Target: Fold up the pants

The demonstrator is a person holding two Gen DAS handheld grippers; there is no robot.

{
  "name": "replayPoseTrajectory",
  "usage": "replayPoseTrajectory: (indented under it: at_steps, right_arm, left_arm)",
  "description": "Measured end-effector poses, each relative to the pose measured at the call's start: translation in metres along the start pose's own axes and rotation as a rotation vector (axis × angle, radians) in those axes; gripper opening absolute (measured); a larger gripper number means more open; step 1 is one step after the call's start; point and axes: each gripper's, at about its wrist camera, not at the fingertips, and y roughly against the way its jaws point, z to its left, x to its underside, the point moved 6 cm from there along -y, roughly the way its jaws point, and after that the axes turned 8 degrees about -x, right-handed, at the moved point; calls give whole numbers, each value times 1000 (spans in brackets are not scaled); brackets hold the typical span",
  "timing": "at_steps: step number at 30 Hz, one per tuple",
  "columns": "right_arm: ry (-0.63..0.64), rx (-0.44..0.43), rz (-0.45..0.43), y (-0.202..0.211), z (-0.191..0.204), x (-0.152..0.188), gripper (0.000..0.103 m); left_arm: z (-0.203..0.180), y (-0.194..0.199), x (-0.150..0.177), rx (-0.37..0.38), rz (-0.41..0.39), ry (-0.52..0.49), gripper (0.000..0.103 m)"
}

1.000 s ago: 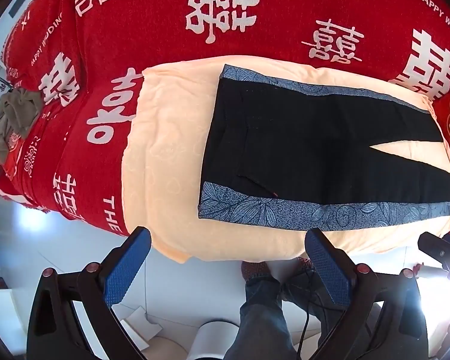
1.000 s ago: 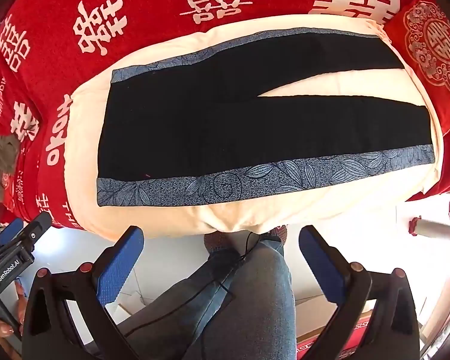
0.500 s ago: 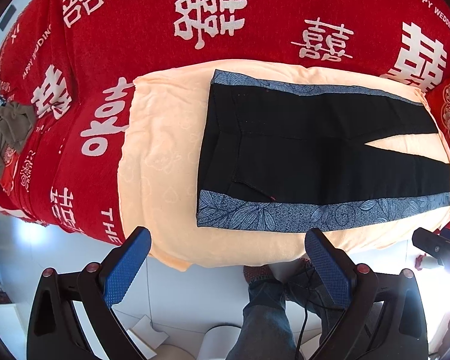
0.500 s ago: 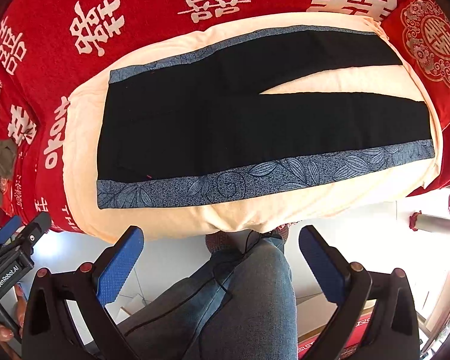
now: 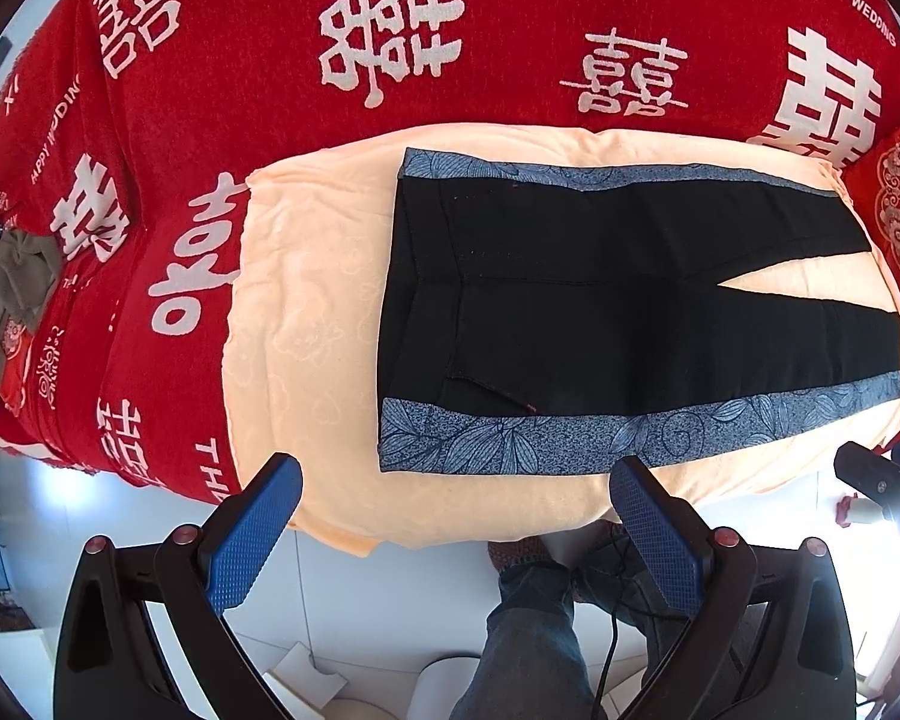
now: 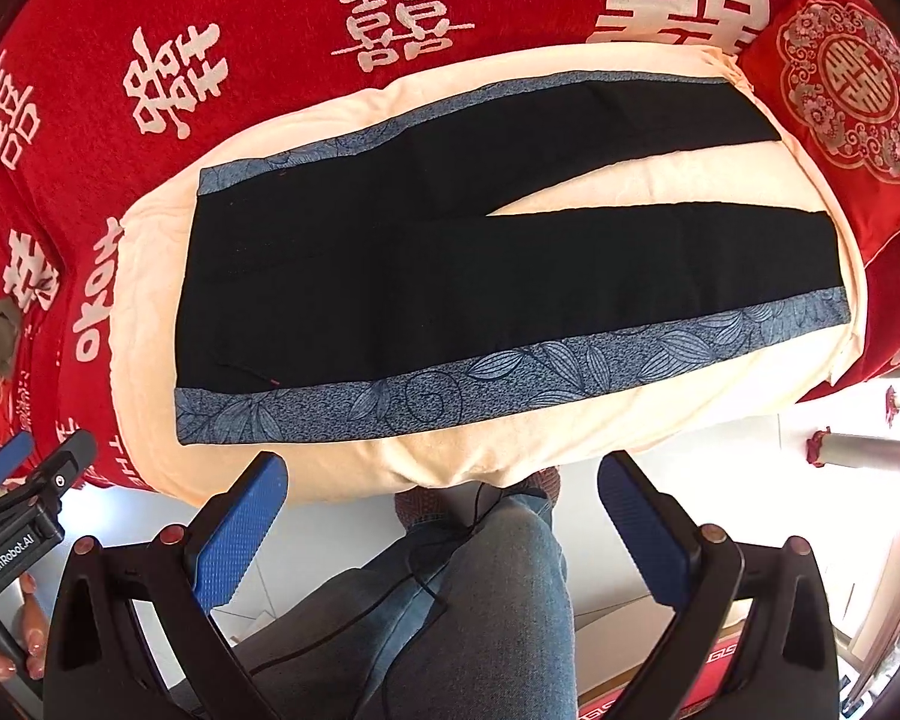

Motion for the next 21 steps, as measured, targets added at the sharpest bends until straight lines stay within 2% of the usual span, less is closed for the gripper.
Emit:
replayPoseTrajectory:
  at_steps: [14,21]
  right_arm:
    - [22,11,34,-15,-8,-5,103]
    - [22,-19,52,-45,-20,-11,103]
  left_arm:
    - [-5,-14,3,-9,36,17,103]
    - [-18,-51,6,6,73,33,103]
